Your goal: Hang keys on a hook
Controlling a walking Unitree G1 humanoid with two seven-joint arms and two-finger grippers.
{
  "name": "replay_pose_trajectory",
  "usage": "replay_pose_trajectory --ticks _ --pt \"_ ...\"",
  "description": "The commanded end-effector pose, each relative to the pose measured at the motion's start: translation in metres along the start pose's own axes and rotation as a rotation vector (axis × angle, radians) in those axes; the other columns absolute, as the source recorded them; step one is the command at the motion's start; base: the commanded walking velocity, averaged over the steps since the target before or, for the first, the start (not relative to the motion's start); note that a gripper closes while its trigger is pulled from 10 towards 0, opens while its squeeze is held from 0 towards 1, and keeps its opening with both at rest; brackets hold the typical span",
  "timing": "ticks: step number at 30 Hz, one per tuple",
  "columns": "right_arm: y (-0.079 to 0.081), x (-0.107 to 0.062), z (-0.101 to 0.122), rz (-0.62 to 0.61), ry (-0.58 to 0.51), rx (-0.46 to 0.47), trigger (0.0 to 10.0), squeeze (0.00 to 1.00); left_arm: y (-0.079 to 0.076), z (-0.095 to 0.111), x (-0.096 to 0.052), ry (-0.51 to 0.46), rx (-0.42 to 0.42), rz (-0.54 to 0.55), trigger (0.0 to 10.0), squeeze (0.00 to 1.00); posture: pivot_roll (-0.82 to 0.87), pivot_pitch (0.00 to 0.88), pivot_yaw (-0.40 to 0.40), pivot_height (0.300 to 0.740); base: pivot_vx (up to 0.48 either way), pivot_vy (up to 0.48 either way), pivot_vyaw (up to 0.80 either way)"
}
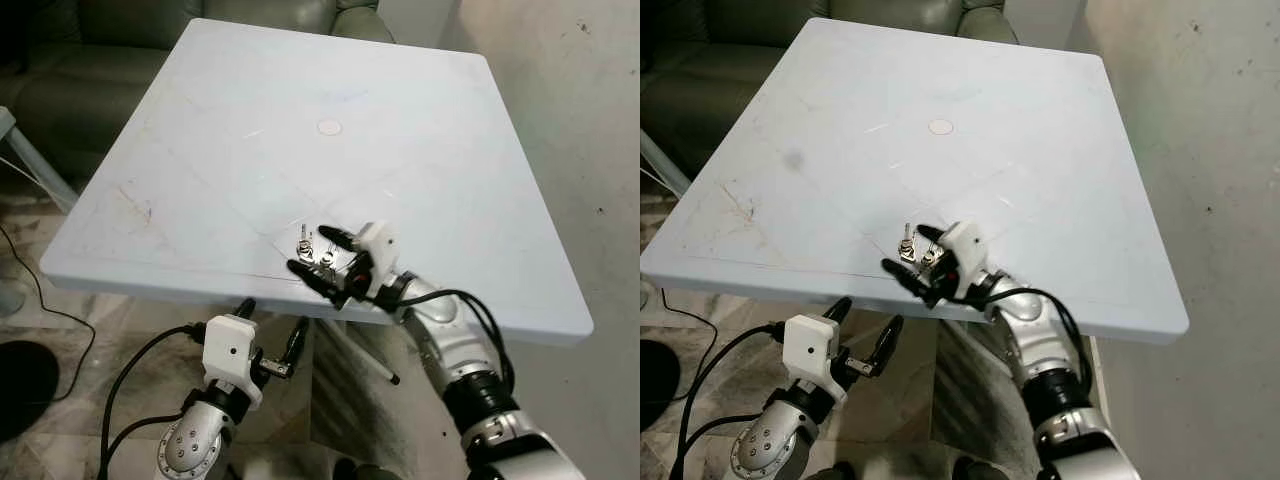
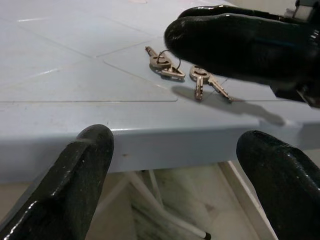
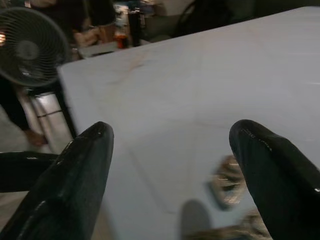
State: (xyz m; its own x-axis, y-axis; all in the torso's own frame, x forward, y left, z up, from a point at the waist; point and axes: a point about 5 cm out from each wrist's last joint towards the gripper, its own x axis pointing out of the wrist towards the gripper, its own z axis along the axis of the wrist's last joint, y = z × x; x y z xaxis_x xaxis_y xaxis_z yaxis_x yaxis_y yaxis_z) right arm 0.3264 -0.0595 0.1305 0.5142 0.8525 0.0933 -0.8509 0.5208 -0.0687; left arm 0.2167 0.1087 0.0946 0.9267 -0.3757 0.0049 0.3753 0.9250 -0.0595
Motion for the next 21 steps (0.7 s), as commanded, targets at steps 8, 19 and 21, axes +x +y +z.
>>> replay_pose_trajectory --ticks 8,19,21 --pt "0.017 0.007 -0.003 0.025 0.002 0.011 10.0 0.00 -0.002 0.000 -0.003 0.016 0.002 0.000 10.0 0.00 0.08 0.214 -0.075 0.740 0.000 0.000 0.00" --pt "0.012 0.013 0.001 -0.091 0.012 0.035 10.0 0.00 -0.003 -0.001 -0.003 0.021 -0.004 0.003 10.0 0.00 0.09 0.214 -0.079 0.740 0.000 0.000 0.00" --pt "0.012 0.016 0.002 -0.120 0.024 0.022 10.0 0.00 -0.004 -0.001 -0.003 0.022 -0.006 0.004 10.0 0.00 0.09 0.214 -0.079 0.740 0.000 0.000 0.00"
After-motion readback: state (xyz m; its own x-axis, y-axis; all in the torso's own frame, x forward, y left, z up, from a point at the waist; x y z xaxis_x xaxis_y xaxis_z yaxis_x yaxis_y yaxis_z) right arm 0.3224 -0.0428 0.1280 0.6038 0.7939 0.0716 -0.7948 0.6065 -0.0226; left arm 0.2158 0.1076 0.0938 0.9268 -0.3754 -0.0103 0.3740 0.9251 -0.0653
